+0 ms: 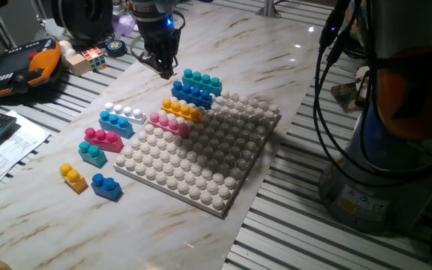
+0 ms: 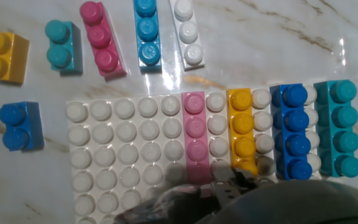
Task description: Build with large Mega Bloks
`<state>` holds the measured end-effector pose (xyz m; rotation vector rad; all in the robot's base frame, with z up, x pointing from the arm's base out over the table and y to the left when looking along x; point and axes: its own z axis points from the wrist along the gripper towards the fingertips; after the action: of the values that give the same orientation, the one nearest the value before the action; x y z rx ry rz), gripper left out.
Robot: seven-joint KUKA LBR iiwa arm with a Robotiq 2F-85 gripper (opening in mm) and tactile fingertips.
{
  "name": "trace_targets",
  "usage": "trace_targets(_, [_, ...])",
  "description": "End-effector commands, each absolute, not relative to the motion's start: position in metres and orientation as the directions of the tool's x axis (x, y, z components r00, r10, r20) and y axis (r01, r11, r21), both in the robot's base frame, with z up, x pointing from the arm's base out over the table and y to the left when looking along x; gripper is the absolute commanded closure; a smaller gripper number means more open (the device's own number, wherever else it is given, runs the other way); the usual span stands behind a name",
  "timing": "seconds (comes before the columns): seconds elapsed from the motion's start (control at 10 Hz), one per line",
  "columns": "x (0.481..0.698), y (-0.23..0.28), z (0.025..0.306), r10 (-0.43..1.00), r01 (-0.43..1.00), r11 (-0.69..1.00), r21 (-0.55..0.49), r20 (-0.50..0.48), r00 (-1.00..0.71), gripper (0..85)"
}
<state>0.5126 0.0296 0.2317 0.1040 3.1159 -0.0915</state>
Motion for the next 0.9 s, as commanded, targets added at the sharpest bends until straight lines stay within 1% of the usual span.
trace_targets(0.0, [0.5127,0.0298,0.2316,0.066,0.067,0.996,-0.058,-0.024,-0.998,84.3])
trace_targets(0.8, [0.5139,0.0314,0.2312,0.064,0.065,0.996,-0.064,-0.028,-0.998,84.3])
